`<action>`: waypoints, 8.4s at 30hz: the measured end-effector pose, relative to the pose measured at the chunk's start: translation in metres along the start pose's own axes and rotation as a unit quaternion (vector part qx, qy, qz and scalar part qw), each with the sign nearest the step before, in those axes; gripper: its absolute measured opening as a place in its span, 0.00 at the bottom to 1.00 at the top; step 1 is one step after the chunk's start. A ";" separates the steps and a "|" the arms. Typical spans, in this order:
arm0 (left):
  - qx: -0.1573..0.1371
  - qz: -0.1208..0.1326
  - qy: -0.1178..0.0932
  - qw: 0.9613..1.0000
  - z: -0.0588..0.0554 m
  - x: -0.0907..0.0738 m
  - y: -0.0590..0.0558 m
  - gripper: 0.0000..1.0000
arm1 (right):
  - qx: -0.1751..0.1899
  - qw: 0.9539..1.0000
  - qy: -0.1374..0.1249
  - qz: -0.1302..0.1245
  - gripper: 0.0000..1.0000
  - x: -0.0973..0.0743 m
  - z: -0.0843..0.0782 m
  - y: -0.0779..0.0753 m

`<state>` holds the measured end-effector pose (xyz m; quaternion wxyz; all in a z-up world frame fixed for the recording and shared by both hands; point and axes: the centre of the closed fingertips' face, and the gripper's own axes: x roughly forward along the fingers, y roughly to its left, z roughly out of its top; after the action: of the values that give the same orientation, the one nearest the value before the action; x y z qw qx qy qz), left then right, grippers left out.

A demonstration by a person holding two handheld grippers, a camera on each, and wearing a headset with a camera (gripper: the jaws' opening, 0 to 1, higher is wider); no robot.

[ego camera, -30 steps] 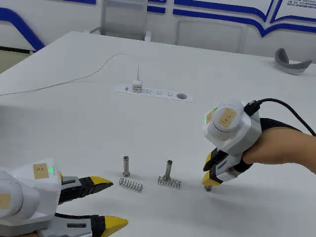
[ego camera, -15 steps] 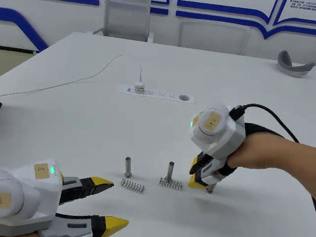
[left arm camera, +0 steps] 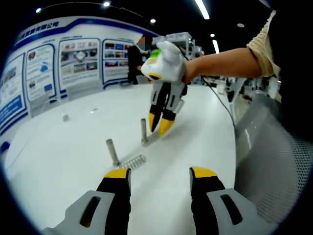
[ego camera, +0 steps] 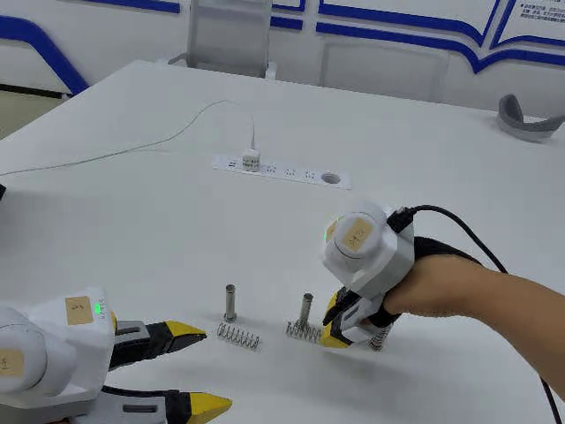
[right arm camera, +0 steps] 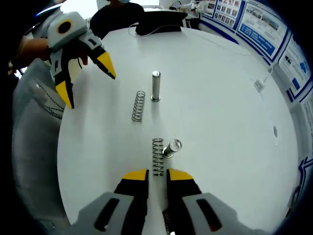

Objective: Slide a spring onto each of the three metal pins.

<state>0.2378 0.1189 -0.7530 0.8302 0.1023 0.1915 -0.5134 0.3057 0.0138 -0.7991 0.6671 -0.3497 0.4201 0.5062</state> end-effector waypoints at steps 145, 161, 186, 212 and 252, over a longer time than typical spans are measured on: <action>0.082 -0.066 -0.025 0.994 0.036 0.021 -0.035 0.11 | -0.165 0.984 -0.041 0.052 0.12 -0.066 0.076 0.098; 0.081 -0.066 -0.020 0.994 0.034 0.021 -0.037 0.11 | -0.178 0.981 -0.058 0.056 0.12 -0.067 0.093 0.108; 0.061 -0.056 -0.024 0.996 0.030 0.019 -0.030 0.17 | -0.167 0.983 -0.051 0.053 0.12 -0.064 0.091 0.097; 0.027 -0.002 -0.027 0.999 0.020 -0.002 0.001 0.36 | -0.142 0.989 -0.042 0.028 0.12 -0.081 0.078 0.069; 0.007 0.022 -0.018 1.000 0.009 -0.005 0.009 0.51 | -0.094 0.995 0.014 -0.007 0.12 -0.084 0.049 -0.012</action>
<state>0.2462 0.1235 -0.7430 0.8437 0.1029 0.1707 -0.4984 0.3158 0.0225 -0.7019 0.6290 -0.4210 0.3777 0.5333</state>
